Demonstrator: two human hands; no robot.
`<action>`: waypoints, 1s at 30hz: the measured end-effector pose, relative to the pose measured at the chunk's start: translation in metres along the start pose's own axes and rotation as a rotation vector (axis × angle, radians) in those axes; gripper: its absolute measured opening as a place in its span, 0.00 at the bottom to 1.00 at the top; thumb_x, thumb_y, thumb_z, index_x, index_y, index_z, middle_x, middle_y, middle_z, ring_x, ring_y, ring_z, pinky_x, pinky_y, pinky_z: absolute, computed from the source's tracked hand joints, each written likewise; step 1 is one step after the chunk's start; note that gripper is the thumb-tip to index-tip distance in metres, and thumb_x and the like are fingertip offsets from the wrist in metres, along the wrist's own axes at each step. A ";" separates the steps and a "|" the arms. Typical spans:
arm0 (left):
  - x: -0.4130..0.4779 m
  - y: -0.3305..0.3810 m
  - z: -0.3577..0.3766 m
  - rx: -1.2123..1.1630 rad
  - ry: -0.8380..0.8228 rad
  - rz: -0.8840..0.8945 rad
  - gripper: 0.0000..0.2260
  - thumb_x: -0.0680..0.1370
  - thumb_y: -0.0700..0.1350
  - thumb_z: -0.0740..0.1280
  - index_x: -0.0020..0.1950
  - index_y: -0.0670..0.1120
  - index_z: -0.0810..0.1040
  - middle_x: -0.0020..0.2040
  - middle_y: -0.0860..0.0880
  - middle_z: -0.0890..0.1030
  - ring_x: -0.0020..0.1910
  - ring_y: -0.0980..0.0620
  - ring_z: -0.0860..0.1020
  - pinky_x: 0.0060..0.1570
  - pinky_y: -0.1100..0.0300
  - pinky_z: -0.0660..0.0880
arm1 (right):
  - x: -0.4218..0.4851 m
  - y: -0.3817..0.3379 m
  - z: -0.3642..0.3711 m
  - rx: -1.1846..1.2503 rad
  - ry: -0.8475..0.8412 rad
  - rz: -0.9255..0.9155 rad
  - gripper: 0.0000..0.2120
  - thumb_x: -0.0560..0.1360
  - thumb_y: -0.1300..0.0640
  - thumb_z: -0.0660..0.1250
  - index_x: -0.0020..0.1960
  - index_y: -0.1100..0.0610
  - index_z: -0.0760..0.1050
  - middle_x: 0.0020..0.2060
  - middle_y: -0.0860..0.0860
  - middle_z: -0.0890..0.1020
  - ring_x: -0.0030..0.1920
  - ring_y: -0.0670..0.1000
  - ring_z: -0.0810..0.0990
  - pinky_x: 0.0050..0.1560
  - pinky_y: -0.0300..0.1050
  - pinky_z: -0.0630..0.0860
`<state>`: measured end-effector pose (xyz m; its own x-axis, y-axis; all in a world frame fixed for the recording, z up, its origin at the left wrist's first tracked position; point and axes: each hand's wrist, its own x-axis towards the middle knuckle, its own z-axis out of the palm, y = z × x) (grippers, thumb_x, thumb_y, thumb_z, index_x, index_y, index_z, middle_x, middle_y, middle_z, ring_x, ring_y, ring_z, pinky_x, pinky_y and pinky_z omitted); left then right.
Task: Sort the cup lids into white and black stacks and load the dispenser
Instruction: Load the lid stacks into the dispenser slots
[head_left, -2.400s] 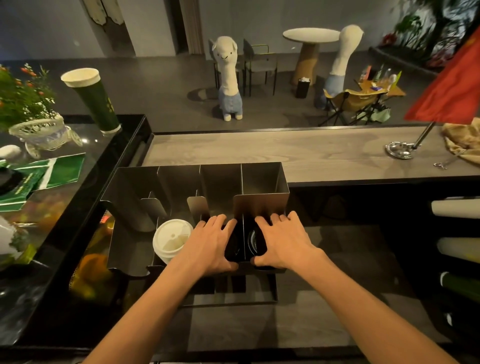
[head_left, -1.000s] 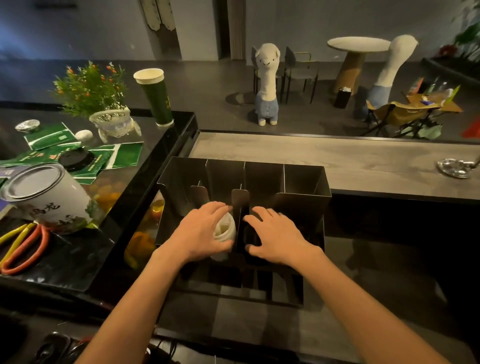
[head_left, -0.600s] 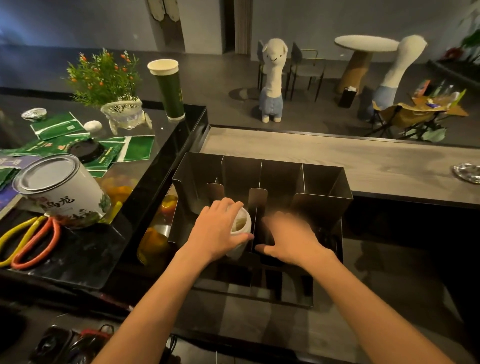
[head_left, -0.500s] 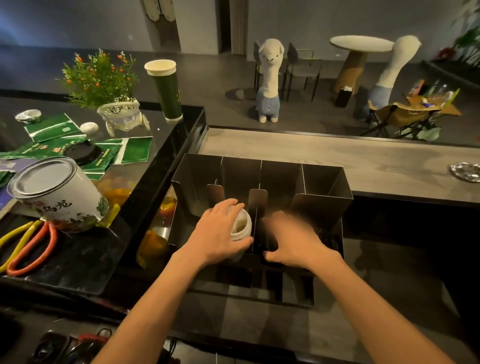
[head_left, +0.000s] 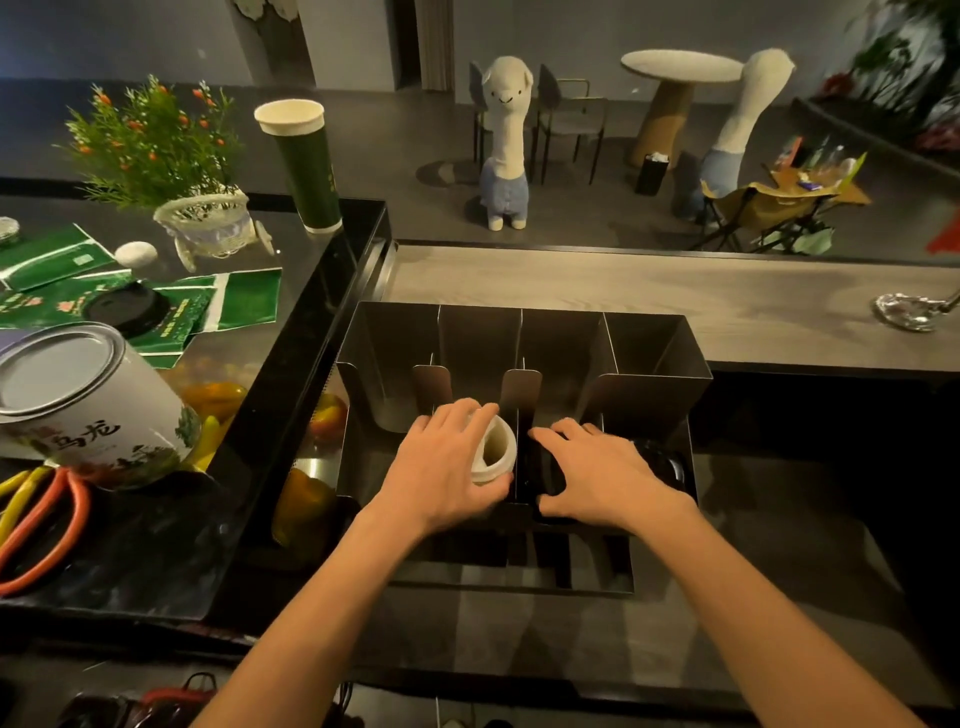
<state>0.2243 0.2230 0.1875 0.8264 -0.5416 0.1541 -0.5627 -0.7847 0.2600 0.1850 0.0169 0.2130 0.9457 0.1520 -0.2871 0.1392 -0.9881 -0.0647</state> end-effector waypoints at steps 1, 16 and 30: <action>0.000 0.000 0.001 -0.010 0.021 -0.014 0.34 0.75 0.66 0.66 0.76 0.51 0.66 0.71 0.51 0.71 0.68 0.50 0.71 0.67 0.52 0.68 | 0.000 0.000 0.000 0.006 0.000 0.006 0.41 0.74 0.38 0.69 0.81 0.46 0.53 0.77 0.51 0.64 0.73 0.54 0.68 0.62 0.50 0.74; 0.007 0.008 0.004 0.046 0.089 -0.064 0.32 0.74 0.66 0.68 0.71 0.50 0.70 0.65 0.51 0.73 0.62 0.50 0.72 0.62 0.54 0.70 | 0.003 0.001 -0.001 -0.011 0.070 0.013 0.40 0.74 0.34 0.68 0.79 0.47 0.58 0.72 0.49 0.70 0.68 0.52 0.73 0.57 0.48 0.76; 0.002 0.006 0.006 -0.060 0.023 -0.065 0.37 0.75 0.64 0.69 0.79 0.50 0.63 0.77 0.51 0.66 0.76 0.50 0.65 0.75 0.49 0.63 | 0.000 0.002 0.008 0.056 0.118 0.001 0.38 0.75 0.34 0.66 0.79 0.45 0.57 0.73 0.49 0.66 0.69 0.53 0.70 0.57 0.48 0.75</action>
<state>0.2224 0.2157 0.1838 0.8619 -0.4823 0.1564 -0.5060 -0.7982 0.3269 0.1826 0.0150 0.2049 0.9743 0.1444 -0.1731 0.1249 -0.9851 -0.1185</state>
